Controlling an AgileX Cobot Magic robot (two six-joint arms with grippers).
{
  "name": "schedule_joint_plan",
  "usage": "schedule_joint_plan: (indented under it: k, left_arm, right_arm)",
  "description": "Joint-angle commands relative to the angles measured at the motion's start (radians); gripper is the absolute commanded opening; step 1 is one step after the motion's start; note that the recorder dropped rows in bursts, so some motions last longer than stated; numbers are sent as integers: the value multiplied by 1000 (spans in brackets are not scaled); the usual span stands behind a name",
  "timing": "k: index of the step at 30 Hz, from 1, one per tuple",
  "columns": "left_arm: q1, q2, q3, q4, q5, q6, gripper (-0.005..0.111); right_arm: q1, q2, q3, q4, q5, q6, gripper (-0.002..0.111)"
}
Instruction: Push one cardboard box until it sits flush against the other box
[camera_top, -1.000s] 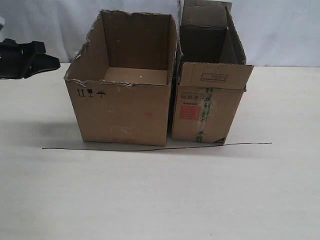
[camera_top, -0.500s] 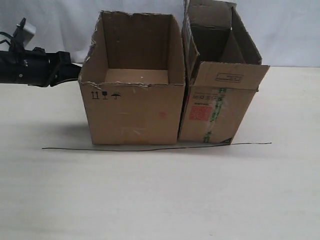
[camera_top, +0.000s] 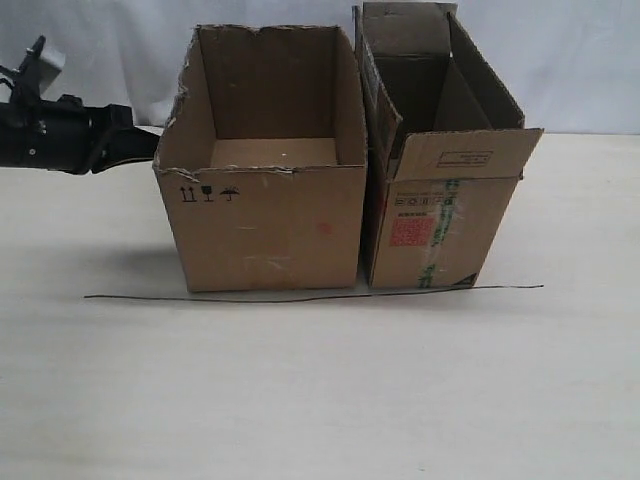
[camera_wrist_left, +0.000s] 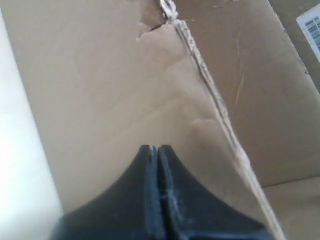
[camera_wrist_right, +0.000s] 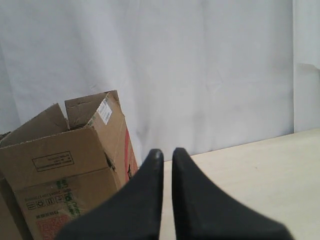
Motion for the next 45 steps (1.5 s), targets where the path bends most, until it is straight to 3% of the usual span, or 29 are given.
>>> schedule_joint_plan:
  k: [1,5,17,25,31,34,40,45]
  left_arm:
    - [48,-31,-9,118,81,-46,0]
    - [54,-102,-4,292,80,-121,0]
    - [54,-418,118,246,37,-125,0]
    - [50,-756,304,195,-240,-115,0]
    - [-31,-1001,409,165,-365,-41,0]
    - [-81,-1083,452,74,-361,-41,0]
    - [-184,-1215,559,45,-391,-39,0]
    - [-210,-1390,659,-19,-400,-17,0]
  right_arm:
    - [1,-4,4,-7,5,7,5]
    - [1,-4,4,-7,5,7,5]
    - [1,-4,4,-7,5,7,5]
    - [1,-4,4,-7,5,7,5]
    - [1,-4,4,-7,5,7,5]
    - [1,-4,4,-7,5,7,5]
    - [1,-4,4,-7,5,7,5]
    - [1,-4,4,-7,5,7,5]
